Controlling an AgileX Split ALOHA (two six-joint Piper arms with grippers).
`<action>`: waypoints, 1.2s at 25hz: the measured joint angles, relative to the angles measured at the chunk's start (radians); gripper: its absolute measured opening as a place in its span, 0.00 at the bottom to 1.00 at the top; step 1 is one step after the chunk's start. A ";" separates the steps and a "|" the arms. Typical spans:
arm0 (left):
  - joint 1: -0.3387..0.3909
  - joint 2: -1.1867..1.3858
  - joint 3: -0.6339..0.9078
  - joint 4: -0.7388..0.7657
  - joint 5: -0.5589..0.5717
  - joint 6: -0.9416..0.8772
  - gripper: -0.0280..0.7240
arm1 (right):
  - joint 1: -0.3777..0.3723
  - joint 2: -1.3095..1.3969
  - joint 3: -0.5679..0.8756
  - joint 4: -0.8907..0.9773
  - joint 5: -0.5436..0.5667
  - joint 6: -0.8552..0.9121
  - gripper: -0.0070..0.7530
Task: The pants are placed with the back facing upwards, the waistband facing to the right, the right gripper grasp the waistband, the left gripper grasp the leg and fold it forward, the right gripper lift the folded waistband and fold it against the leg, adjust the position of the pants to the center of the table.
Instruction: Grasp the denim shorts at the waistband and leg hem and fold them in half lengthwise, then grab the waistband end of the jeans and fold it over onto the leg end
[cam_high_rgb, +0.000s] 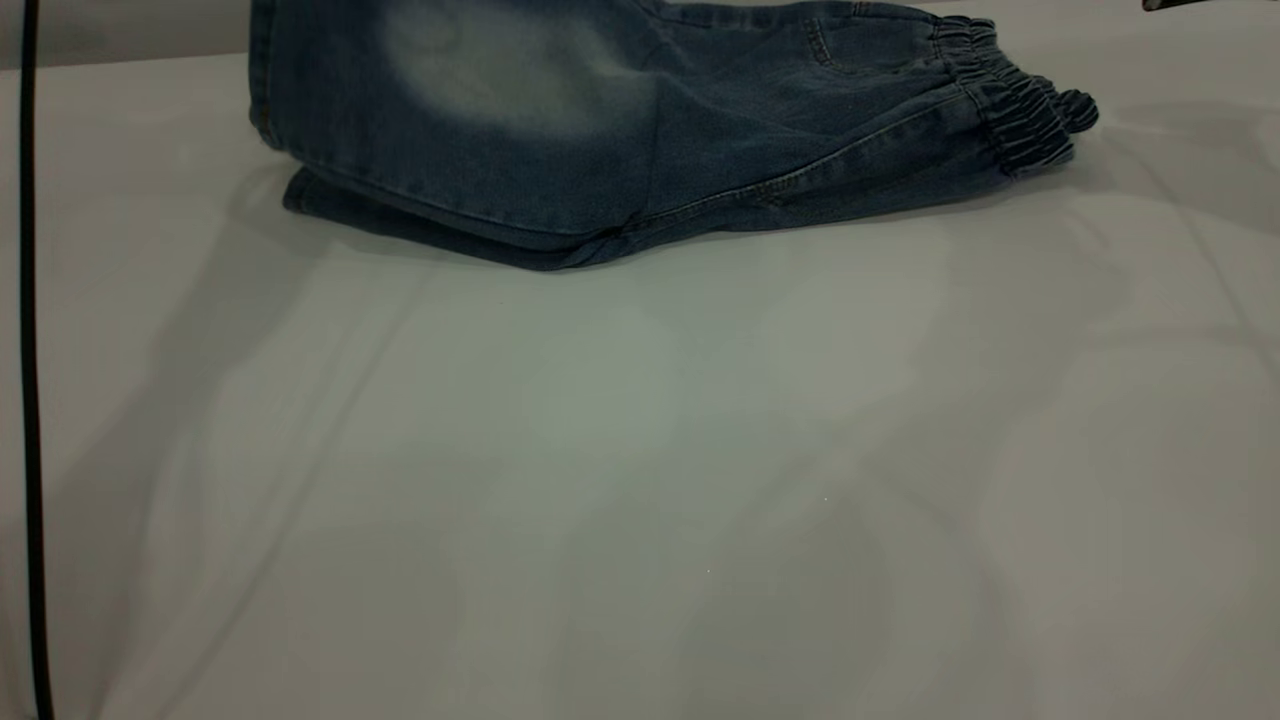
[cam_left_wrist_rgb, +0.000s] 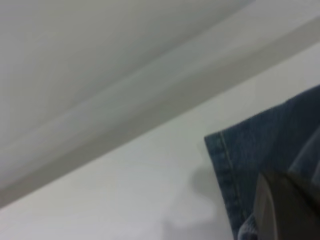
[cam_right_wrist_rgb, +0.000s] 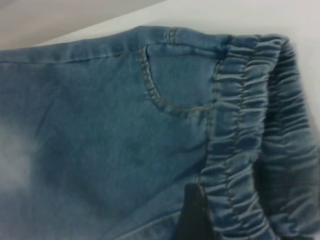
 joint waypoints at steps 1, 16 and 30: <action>0.000 0.011 0.000 0.000 0.001 0.000 0.05 | 0.000 0.000 0.000 0.000 0.003 0.000 0.67; 0.000 0.089 0.001 0.005 -0.094 0.000 0.25 | 0.000 -0.001 0.000 0.000 0.014 0.000 0.67; -0.001 0.035 0.001 -0.013 -0.070 -0.010 0.71 | -0.032 -0.160 0.000 -0.170 0.132 0.180 0.68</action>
